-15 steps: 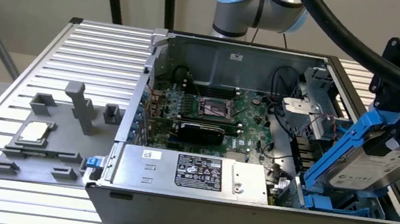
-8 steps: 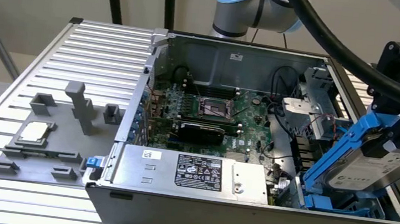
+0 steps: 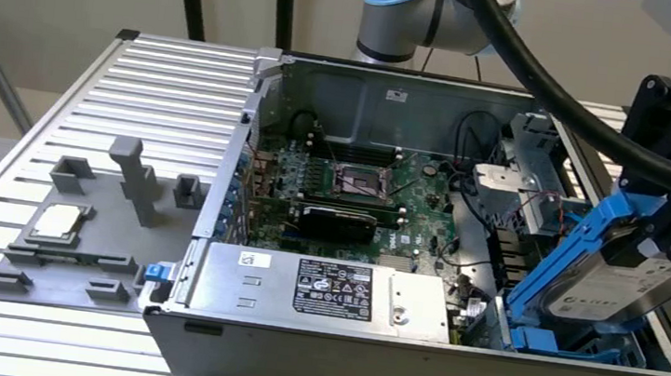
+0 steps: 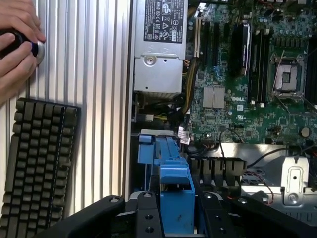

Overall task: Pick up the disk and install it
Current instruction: 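Insert the disk into the insertion slot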

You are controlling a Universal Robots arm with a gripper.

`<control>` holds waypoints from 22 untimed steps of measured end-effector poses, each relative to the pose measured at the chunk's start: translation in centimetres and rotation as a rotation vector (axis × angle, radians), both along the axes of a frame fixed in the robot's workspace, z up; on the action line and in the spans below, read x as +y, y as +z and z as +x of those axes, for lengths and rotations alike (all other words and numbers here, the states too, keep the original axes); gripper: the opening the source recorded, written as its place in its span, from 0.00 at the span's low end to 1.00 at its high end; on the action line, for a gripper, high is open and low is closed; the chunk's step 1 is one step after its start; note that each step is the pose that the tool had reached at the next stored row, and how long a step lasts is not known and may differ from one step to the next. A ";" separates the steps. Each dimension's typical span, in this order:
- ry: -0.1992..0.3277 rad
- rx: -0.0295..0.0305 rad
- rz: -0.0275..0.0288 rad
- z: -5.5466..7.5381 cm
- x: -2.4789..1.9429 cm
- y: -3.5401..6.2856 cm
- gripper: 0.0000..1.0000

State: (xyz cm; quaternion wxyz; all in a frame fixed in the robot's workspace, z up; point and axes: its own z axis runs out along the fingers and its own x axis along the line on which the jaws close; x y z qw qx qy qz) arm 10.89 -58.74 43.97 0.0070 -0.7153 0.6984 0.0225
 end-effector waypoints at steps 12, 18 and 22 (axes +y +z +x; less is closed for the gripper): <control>0.000 0.0001 -0.0004 0.0 0.07 -0.89 0.00; 0.000 0.0000 -0.0001 0.0 0.15 -1.42 0.00; 0.000 0.0000 0.0000 0.0 0.22 -1.76 0.00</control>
